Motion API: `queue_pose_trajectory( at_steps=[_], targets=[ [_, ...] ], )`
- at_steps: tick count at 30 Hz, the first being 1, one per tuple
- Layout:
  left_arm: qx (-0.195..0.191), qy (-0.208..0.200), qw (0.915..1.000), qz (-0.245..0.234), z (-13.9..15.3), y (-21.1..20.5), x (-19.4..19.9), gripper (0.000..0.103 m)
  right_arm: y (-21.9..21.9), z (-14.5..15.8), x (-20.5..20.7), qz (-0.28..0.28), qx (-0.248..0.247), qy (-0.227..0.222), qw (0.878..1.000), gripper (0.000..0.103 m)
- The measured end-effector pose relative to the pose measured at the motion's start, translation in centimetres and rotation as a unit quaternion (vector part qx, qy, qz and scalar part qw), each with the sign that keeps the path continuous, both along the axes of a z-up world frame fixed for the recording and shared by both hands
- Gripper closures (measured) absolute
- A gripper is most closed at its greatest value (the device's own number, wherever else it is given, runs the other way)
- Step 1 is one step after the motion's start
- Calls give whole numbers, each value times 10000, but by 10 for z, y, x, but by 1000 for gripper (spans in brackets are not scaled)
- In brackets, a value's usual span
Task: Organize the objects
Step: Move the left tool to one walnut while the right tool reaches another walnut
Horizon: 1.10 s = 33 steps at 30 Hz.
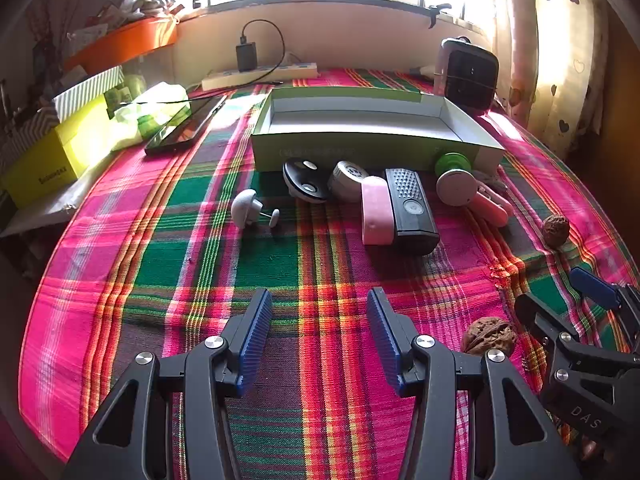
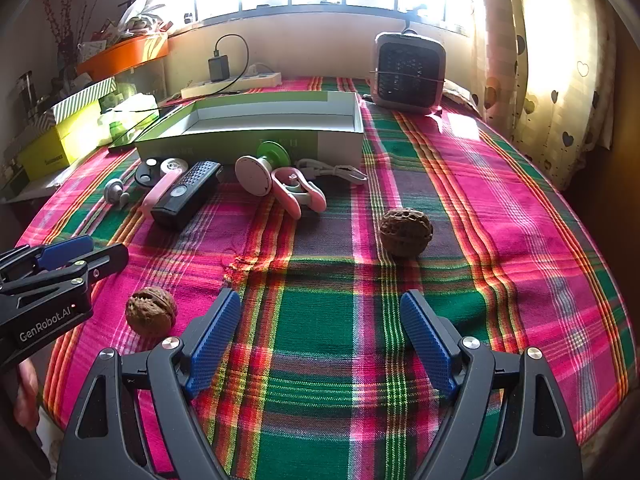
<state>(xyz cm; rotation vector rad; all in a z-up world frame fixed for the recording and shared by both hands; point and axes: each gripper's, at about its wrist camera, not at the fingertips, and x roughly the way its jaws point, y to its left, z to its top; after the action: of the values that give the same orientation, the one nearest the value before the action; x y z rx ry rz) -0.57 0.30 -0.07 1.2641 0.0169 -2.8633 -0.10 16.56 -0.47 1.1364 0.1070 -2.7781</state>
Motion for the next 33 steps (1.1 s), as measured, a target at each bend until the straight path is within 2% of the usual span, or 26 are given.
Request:
queue_pose_trajectory(
  at_steps=[20, 27, 33],
  targets=[
    [30, -12, 10000, -45, 0, -2, 0, 56, 3, 0, -1, 125, -28, -29, 9999, 21],
    [140, 6, 9991, -389, 2, -5, 6, 56, 13, 2, 4, 427, -195, -31, 9989, 21],
    [226, -2, 9969, -757, 3, -2, 14, 56, 25, 4, 9, 451, -178, 78, 9988, 25]
  ],
)
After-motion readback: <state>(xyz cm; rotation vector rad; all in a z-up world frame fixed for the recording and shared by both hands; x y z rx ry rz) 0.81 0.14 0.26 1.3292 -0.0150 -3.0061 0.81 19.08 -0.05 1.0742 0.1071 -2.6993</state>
